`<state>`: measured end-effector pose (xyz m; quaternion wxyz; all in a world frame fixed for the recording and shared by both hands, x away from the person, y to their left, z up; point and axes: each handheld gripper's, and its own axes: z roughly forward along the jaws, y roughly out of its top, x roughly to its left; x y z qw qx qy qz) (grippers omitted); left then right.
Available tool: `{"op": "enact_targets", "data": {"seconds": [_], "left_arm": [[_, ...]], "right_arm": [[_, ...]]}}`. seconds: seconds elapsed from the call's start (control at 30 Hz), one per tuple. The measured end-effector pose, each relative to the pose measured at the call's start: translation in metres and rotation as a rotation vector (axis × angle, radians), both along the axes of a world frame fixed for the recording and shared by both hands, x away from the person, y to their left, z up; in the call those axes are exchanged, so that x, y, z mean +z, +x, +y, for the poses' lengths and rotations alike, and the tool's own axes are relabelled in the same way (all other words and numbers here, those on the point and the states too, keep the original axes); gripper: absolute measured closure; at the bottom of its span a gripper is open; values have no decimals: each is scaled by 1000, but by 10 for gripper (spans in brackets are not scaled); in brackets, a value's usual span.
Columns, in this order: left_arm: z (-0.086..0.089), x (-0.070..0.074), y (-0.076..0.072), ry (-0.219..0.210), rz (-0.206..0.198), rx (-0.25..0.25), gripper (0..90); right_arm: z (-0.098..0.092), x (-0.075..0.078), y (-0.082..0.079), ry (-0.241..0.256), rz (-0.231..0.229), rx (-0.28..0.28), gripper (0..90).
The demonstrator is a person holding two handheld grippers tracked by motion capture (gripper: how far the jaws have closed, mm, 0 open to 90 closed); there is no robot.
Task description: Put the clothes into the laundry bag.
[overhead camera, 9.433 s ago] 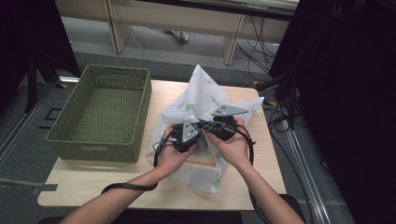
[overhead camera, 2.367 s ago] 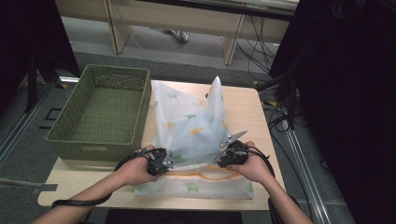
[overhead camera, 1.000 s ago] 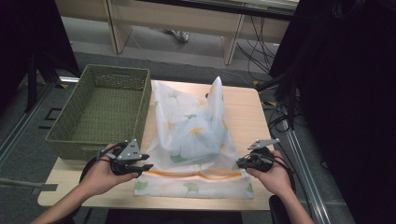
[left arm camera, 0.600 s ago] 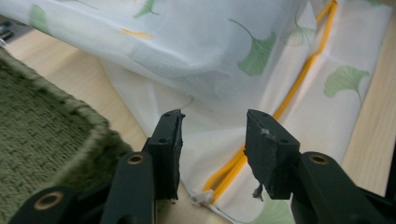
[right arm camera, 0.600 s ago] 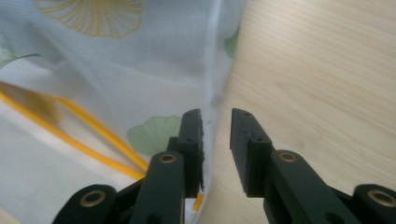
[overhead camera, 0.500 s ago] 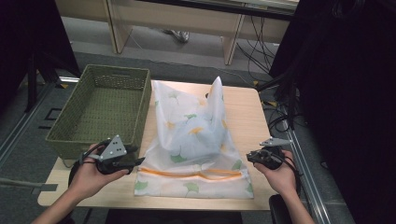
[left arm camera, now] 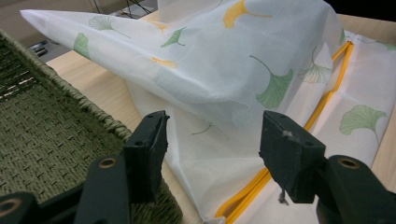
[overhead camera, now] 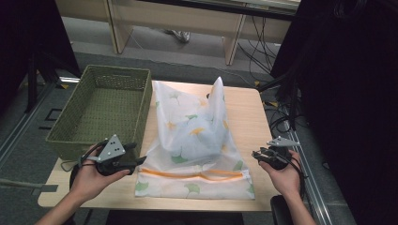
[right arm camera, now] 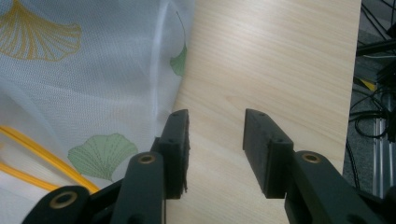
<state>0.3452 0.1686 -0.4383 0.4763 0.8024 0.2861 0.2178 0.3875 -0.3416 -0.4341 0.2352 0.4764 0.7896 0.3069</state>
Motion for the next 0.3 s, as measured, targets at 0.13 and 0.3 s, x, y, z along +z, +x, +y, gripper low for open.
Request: {"op": "enact_targets", "data": {"seconds": [0.13,0.3], "left_arm": [[-2,-2,0,-6,4,-8,402],[-5,-4,0,4,5,-14,402]], "right_arm": [[-1,-1,0,-1,7,-5,605],[0,-1,0,-2,10,-5,600]]}}
